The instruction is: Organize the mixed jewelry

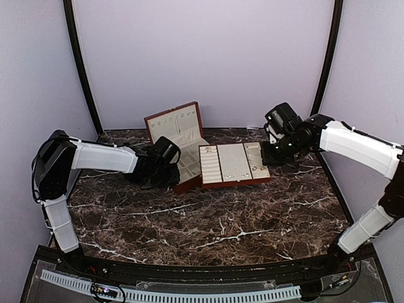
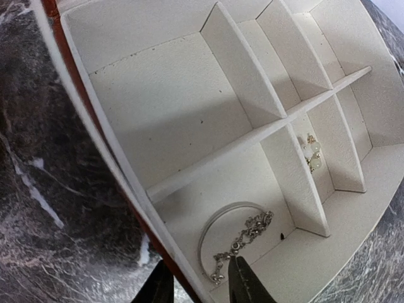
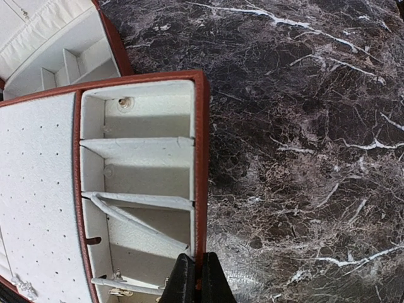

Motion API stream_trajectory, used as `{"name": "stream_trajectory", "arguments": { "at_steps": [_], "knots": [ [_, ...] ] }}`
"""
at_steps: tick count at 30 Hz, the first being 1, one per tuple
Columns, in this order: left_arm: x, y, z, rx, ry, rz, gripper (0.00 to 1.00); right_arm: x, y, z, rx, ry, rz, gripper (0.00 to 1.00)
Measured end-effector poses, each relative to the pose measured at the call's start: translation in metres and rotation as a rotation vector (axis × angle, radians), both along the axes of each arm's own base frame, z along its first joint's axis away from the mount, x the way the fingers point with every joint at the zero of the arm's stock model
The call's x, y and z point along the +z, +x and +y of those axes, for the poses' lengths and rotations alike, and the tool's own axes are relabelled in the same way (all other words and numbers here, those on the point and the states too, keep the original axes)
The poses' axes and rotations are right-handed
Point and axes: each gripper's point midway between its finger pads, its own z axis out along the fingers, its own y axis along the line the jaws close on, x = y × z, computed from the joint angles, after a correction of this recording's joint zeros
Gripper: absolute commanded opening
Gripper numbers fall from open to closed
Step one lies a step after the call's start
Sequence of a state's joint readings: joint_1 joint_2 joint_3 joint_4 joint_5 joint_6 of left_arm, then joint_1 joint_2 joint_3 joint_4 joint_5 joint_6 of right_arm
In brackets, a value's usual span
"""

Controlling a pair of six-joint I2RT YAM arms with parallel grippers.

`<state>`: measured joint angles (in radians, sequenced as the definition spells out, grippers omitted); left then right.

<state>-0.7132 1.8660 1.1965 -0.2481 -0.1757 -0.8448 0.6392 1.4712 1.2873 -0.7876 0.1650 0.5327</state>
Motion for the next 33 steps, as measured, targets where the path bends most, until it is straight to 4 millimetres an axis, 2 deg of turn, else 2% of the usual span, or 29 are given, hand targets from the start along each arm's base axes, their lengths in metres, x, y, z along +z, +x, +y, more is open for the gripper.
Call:
{"name": "stream_trajectory", "arguments": {
  "at_steps": [8,20,24,27,33],
  "knots": [
    [0.0,-0.038,-0.029,-0.136,0.013,0.031,0.31,0.002,0.004,0.002,0.008,-0.026,0.018,0.0],
    [0.0,-0.108,-0.06,-0.373,0.015,0.06,0.34,-0.014,-0.002,-0.004,0.02,-0.081,0.074,0.0],
    [0.0,-0.13,-0.066,-0.429,0.009,0.062,0.43,-0.022,-0.007,-0.005,0.024,-0.094,0.093,0.0],
    [0.005,-0.137,-0.066,-0.443,-0.001,0.056,0.56,-0.031,-0.014,-0.008,0.031,-0.11,0.114,0.0],
    [0.043,-0.132,-0.065,-0.443,-0.051,-0.05,0.72,-0.041,-0.026,-0.012,0.042,-0.129,0.138,0.0]
  ]
}}
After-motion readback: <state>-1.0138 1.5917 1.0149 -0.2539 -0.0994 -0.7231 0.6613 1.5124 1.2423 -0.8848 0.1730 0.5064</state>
